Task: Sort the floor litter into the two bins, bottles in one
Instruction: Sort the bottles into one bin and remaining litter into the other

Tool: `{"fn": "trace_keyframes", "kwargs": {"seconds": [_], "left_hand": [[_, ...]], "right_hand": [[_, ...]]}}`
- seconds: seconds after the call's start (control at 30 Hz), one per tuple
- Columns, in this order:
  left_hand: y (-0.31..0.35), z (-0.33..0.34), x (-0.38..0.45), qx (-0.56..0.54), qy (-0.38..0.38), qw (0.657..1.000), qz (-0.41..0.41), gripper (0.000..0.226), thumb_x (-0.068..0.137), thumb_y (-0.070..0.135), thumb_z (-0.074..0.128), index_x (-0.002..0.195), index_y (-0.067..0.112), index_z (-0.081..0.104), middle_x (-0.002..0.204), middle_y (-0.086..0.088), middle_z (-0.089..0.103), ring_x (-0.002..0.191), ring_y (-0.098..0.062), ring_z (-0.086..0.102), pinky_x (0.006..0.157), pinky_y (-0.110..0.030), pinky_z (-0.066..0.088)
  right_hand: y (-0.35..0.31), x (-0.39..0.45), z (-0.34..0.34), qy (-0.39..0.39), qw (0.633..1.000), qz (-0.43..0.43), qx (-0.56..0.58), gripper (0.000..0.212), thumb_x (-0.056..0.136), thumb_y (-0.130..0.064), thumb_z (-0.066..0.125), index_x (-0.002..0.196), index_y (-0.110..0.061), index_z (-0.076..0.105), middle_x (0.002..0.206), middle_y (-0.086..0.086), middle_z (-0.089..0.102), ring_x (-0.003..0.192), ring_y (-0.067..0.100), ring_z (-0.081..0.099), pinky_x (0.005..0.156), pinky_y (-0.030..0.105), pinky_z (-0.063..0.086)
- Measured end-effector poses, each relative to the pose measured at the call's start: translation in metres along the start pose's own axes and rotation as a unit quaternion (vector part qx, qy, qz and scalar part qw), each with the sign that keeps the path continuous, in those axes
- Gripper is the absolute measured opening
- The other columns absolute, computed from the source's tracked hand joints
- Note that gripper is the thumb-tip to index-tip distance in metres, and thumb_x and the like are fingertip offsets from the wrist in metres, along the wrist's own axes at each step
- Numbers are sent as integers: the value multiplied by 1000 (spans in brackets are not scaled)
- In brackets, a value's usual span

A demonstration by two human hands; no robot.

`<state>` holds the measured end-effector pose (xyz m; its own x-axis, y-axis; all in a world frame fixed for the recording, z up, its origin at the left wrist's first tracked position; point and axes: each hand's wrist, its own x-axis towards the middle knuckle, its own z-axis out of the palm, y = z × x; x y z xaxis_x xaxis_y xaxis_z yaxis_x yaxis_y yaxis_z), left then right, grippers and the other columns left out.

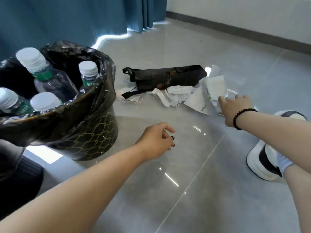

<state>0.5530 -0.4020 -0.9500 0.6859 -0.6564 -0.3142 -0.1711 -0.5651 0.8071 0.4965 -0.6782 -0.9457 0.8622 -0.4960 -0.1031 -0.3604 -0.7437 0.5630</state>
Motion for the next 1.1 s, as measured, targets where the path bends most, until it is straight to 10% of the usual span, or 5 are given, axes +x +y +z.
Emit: {"fn": "trace_keyframes", "kwargs": {"seconds": [0.33, 0.47, 0.57, 0.93, 1.1], "left_hand": [[57, -65, -103, 129, 14, 990, 49, 53, 94, 31, 56, 142, 21, 34, 105, 9, 58, 101, -16, 58, 81, -27, 49], [69, -94, -169, 54, 35, 997, 35, 68, 95, 43, 53, 149, 23, 17, 107, 10, 62, 106, -25, 62, 89, -43, 51], [69, -124, -222, 88, 32, 995, 23, 74, 91, 52, 51, 150, 27, 16, 119, 9, 61, 111, -14, 58, 88, -30, 49], [57, -191, -353, -113, 28, 991, 64, 38, 72, 41, 74, 107, 28, 67, 99, 3, 74, 86, -9, 69, 94, -43, 51], [50, -187, -373, -169, 70, 981, 59, 121, 63, 16, 89, 151, 37, 9, 101, 2, 75, 98, -20, 71, 88, -44, 56]], "right_hand": [[-25, -125, -151, -110, 770, -23, 628, 73, 63, -39, 75, 127, -16, 50, 113, 4, 64, 101, 31, 64, 80, 39, 55], [-15, -180, -196, -152, 616, -40, 772, 29, 79, -20, 71, 103, -5, 64, 96, 12, 71, 79, 25, 69, 77, 38, 56], [-19, -217, -235, -172, 545, -60, 818, 23, 87, -20, 63, 105, -6, 66, 101, 11, 72, 86, 26, 68, 80, 36, 55], [-104, -295, -335, -228, 445, -194, 844, 33, 92, -26, 54, 119, -10, 61, 111, 9, 70, 94, 25, 68, 77, 33, 56], [-125, -311, -350, -265, 449, -196, 831, 37, 91, -27, 50, 121, -8, 59, 112, 11, 70, 105, 29, 66, 96, 46, 49]]}}
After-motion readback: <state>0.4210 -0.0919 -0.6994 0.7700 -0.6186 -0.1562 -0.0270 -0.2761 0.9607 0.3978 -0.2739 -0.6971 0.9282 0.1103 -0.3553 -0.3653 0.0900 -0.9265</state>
